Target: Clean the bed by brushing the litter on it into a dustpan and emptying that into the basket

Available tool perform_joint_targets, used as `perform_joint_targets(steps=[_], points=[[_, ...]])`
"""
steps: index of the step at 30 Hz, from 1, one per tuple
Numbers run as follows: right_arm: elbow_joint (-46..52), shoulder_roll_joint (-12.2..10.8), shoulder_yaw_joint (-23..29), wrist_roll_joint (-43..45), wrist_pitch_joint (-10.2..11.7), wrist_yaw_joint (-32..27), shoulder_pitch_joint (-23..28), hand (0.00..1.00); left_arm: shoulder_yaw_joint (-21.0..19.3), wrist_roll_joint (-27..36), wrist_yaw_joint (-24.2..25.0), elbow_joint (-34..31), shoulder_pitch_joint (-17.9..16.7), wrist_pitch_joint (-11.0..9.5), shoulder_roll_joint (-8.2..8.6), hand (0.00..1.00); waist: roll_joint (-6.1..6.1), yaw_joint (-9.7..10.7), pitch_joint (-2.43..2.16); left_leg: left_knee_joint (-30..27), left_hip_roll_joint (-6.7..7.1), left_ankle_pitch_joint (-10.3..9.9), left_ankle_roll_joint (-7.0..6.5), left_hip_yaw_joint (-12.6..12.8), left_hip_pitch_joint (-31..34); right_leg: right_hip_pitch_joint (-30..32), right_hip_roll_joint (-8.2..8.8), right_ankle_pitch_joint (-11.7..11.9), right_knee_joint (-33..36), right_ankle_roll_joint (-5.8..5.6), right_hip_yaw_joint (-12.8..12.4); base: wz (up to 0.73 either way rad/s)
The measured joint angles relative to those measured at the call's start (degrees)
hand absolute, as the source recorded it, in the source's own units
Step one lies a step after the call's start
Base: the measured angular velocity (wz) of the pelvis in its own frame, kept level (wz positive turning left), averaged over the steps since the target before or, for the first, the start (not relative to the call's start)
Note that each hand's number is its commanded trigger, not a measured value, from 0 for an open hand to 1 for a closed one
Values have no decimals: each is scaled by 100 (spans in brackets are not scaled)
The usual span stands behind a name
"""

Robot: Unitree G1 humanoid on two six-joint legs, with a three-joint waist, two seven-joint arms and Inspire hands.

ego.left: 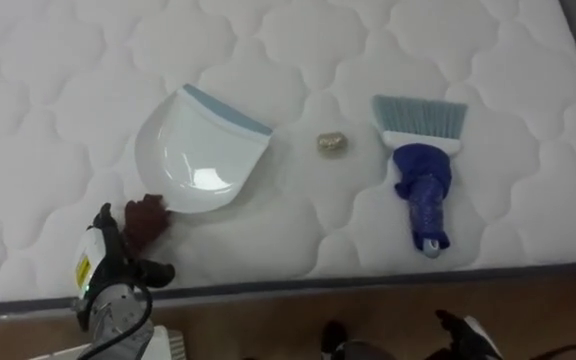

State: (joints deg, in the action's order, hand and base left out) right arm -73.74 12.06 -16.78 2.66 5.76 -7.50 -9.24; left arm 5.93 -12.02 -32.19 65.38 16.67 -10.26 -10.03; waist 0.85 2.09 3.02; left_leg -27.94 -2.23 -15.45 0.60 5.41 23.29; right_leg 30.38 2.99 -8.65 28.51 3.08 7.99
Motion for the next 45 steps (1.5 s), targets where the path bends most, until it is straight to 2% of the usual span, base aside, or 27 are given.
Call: perform_joint_targets(steps=[6, 15, 19, 27, 31, 32, 33, 34, 39, 43, 45], points=[[54, 31, -76, -66, -1, -2, -43, 0, 10, 178, 1, 13, 8, 0, 3, 0, 21, -9, 13, -89, -9, -7, -3, 12, 203, 175, -9, 11, 112, 16, -50, 3], [140, 38, -211, -177, -6, -112, -70, 0, 404, 457, 25, 12, 81, 3, 13, 0, 27, 95, 17, -443, -17, -101, 0, -64, 652, 553, 4, 9, 335, 39, -16, 3], [247, 113, -237, -472, -25, -123, -58, 0, 571, 485, 24, 14, 128, 32, 10, 0, 142, 104, 83, -568, -38, -148, -24, -58, 771, 613, -11, 52, 339, 21, -11, -2], [286, 161, -451, -489, -26, -116, -77, 0, 604, 505, 63, 128, 293, 126, -64, 0, 149, 123, 78, -606, -20, -147, -27, -52, 940, 815, 9, 56, 455, 26, -37, 0], [414, 165, -452, -488, -30, -178, -85, 0, 605, 506, 42, 129, 386, 155, -186, 0, 148, 223, 78, -812, -14, -174, -47, -55, 1186, 1047, 59, 16, 628, 43, -16, 3], [469, 164, -456, -489, -32, -194, -77, 0, 605, 506, 31, 129, 408, 155, -228, 12, 144, 250, 80, -877, -15, -187, -50, -57, 1246, 1101, 63, 14, 649, 45, -14, 4], [471, 163, -458, -490, -32, -201, -74, 0, 605, 506, 31, 129, 414, 155, -239, 72, 144, 254, 80, -903, -17, -199, -53, -57, 1268, 1118, 62, 14, 668, 45, -18, 0], [468, 158, -458, -489, -36, -230, -65, 0, 605, 505, 30, 130, 432, 155, -250, 100, 144, 264, 80, -981, -18, -222, -59, -57, 1306, 1144, 67, 8, 725, 41, -23, 0], [475, 141, -460, -484, -74, -233, -48, 0, 603, 506, -90, 168, 522, 155, -288, 100, 145, 297, 82, -1229, -38, -303, -97, -59, 1450, 1230, 61, 3, 839, 5, -40, -1], [506, 129, -462, -486, -158, -229, -26, 0, 599, 515, -245, 167, 701, 168, -551, 100, 146, 298, 83, -1416, -54, -345, -109, -53, 1641, 1378, 68, 46, 921, -5, -17, -2], [506, 122, -462, -481, -203, -226, -17, 0, 602, 513, -226, 167, 744, 199, -606, 100, 154, 299, 88, -1450, -53, -356, -126, -50, 1664, 1390, 73, 58, 928, -17, -16, 0]])
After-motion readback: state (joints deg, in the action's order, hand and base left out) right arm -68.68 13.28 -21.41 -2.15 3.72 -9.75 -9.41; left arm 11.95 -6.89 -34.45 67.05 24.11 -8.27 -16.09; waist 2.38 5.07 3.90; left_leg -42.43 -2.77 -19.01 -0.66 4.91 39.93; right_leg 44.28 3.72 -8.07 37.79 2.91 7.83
